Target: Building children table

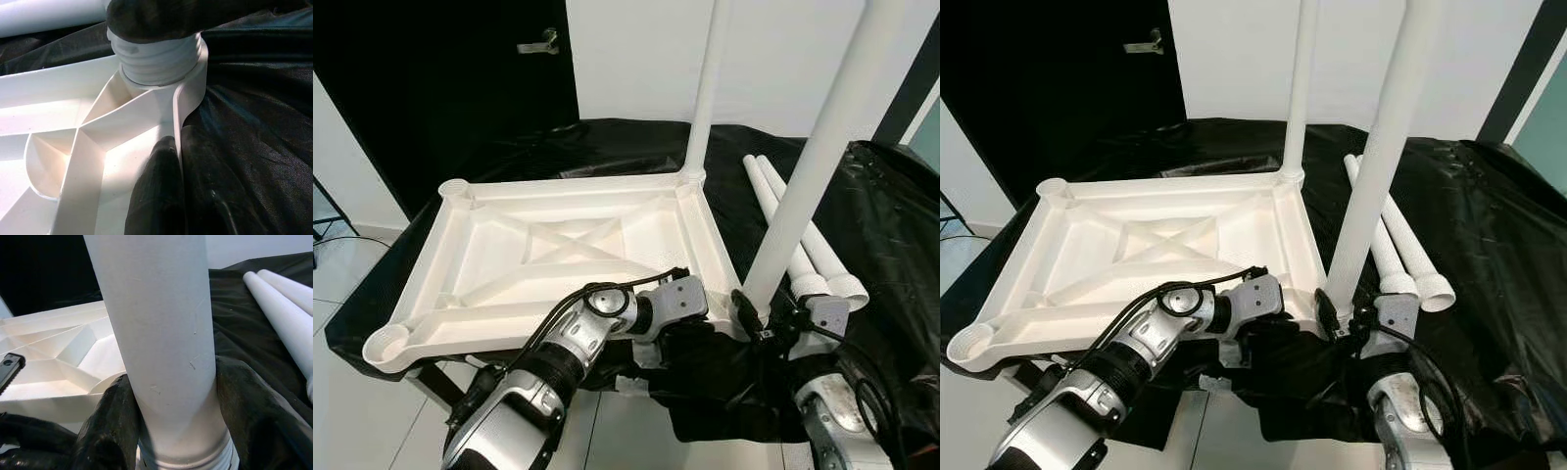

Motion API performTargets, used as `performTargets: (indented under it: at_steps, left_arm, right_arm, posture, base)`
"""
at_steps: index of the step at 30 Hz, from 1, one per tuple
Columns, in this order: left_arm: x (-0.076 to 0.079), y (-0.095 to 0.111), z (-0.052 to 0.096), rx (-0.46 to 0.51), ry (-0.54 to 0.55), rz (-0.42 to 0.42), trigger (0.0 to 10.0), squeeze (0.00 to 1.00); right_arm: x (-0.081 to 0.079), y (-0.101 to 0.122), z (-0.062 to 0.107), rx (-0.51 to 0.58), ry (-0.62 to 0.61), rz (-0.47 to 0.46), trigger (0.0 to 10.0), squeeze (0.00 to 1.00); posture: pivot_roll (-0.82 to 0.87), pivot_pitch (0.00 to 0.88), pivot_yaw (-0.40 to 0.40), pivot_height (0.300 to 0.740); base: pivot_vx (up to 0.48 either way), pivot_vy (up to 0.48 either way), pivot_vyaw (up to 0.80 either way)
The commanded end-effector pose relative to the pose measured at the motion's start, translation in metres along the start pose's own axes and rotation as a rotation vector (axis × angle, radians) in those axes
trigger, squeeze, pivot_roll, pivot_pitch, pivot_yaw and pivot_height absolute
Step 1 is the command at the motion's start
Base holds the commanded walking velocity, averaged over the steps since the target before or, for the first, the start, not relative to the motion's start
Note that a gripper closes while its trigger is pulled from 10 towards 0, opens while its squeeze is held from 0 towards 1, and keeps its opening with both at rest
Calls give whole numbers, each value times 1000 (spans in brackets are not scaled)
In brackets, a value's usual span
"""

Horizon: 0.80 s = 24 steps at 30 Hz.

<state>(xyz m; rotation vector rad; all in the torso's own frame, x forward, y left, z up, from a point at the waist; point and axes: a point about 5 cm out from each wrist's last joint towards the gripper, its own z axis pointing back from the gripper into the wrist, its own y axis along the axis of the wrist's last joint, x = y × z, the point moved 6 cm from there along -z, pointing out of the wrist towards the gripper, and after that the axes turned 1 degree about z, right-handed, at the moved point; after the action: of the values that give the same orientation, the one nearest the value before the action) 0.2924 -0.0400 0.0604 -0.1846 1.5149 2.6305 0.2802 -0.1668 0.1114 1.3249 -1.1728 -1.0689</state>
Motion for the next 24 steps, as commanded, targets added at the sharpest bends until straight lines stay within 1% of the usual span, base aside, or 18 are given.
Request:
performTargets:
  at_steps: [1, 4, 5, 6, 7, 8, 9, 10, 11, 12, 13, 14, 15, 18, 19, 20, 21, 24]
  left_arm:
    - [38, -56, -4, -139, -101, 159, 10000, 0]
    - [39, -57, -4, -141, -103, 162, 10000, 0]
    - [40, -57, -4, -140, -105, 163, 10000, 0]
    - [40, -57, -5, -139, -106, 163, 10000, 0]
    - [40, -57, -5, -139, -107, 163, 10000, 0]
    - [40, -57, -5, -139, -107, 163, 10000, 0]
    - [41, -57, -5, -140, -107, 163, 10000, 0]
    - [41, -57, -5, -140, -107, 163, 10000, 0]
    - [41, -57, -5, -140, -107, 162, 10000, 0]
    - [42, -58, -5, -142, -112, 160, 10000, 0]
    - [42, -58, -5, -142, -112, 160, 10000, 0]
    - [43, -59, -5, -143, -114, 159, 10000, 0]
    - [43, -59, -5, -144, -116, 158, 10000, 0]
    - [43, -59, -5, -144, -117, 158, 10000, 0]
    - [43, -59, -5, -144, -118, 157, 10000, 0]
    - [43, -58, -4, -143, -121, 153, 10000, 0]
    - [43, -58, -4, -143, -121, 153, 10000, 0]
    - [44, -57, -4, -138, -131, 148, 10000, 0]
  right_arm:
    - [33, 5, 2, 11, -162, 45, 0, 0]
    - [30, 5, 2, 9, -148, 50, 0, 0]
    - [28, 4, 1, 2, -131, 51, 1922, 0]
    - [26, 3, 0, -3, -121, 51, 1922, 0]
    - [24, 1, 0, -14, -101, 59, 10000, 0]
    - [24, 1, 0, -14, -101, 59, 10000, 0]
    - [18, 0, -2, -17, -52, 54, 10000, 435]
    - [18, 0, -2, -17, -52, 54, 10000, 435]
    - [14, 0, -3, -17, -12, 50, 10000, 796]
    - [4, 1, -8, -20, 130, 25, 10000, 1000]
    - [4, 1, -8, -20, 130, 25, 10000, 1000]
    - [2, 1, -10, -23, 177, 22, 10000, 1000]
    - [4, 5, -13, -15, 218, 49, 10000, 808]
    - [7, 7, -15, -9, 235, 72, 10000, 808]
    - [10, 10, -18, -8, 278, 106, 10000, 0]
    - [9, 11, -20, -16, 347, 131, 10000, 0]
    - [9, 11, -20, -16, 347, 131, 10000, 0]
    - [4, 9, -19, -50, 463, 140, 10000, 0]
  posture:
    - [174, 0, -25, 740]
    - [174, 0, -21, 740]
    - [173, 0, -21, 740]
    - [173, 0, -21, 740]
    - [170, 0, -19, 740]
    - [170, 0, -19, 740]
    - [168, 0, -18, 740]
    - [168, 0, -18, 740]
    - [167, 0, -17, 740]
    - [161, 0, -13, 740]
    - [161, 0, -13, 740]
    - [161, 0, -13, 740]
    - [159, 0, -12, 740]
    - [159, 0, -12, 740]
    - [159, 0, -13, 740]
    - [160, 0, -13, 740]
    - [160, 0, -13, 740]
    - [161, 0, -14, 740]
  base:
    - [0, 0, 0]
    - [0, 0, 0]
    - [0, 0, 0]
    - [0, 0, 0]
    - [0, 0, 0]
    - [0, 0, 0]
    - [0, 0, 0]
    - [0, 0, 0]
    - [0, 0, 0]
    - [0, 0, 0]
    - [0, 0, 0]
    - [0, 0, 0]
    - [0, 0, 0]
    - [0, 0, 0]
    - [0, 0, 0]
    - [0, 0, 0]
    - [0, 0, 0]
    - [0, 0, 0]
